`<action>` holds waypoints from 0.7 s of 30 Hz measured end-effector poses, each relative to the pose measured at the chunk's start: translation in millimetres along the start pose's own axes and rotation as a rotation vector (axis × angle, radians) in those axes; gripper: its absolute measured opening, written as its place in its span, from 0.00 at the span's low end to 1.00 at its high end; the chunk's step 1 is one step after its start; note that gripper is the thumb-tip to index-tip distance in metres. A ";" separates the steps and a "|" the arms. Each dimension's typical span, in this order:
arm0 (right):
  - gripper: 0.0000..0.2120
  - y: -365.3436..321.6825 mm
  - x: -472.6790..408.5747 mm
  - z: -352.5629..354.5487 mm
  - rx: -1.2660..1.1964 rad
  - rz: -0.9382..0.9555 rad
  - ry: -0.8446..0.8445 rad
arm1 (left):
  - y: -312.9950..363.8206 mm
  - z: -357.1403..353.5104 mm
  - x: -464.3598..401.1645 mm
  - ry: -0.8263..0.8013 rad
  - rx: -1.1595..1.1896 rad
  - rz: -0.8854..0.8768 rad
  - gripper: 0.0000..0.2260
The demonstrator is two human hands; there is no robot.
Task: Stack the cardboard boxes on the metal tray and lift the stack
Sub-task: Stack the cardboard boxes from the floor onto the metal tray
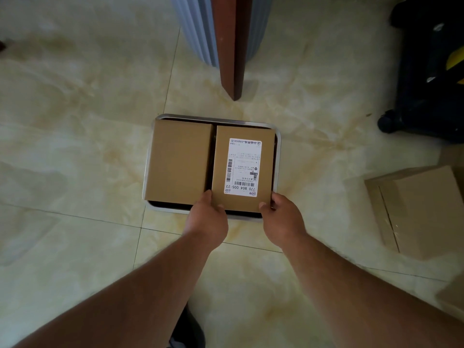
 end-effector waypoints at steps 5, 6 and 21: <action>0.13 0.8 -5.2 -2.8 0.005 -0.003 0.000 | -0.4 -1.9 -2.7 -0.010 0.023 -0.014 0.26; 0.13 0.6 -6.2 -2.9 0.004 -0.007 0.001 | -0.5 -2.3 -3.2 -0.015 0.027 -0.020 0.26; 0.14 4.1 2.5 3.5 0.040 -0.089 -0.037 | -10.0 -1.7 25.0 0.072 0.110 -0.071 0.22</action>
Point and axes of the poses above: each hand's wrist, its own x-axis away from the middle knuckle, its own z-axis out of the back of the hand, y = z × x, the point moved 3 cm from there along -x, towards the middle knuckle, and after that the axes turned 10 degrees about -x, right-handed, at the moved point
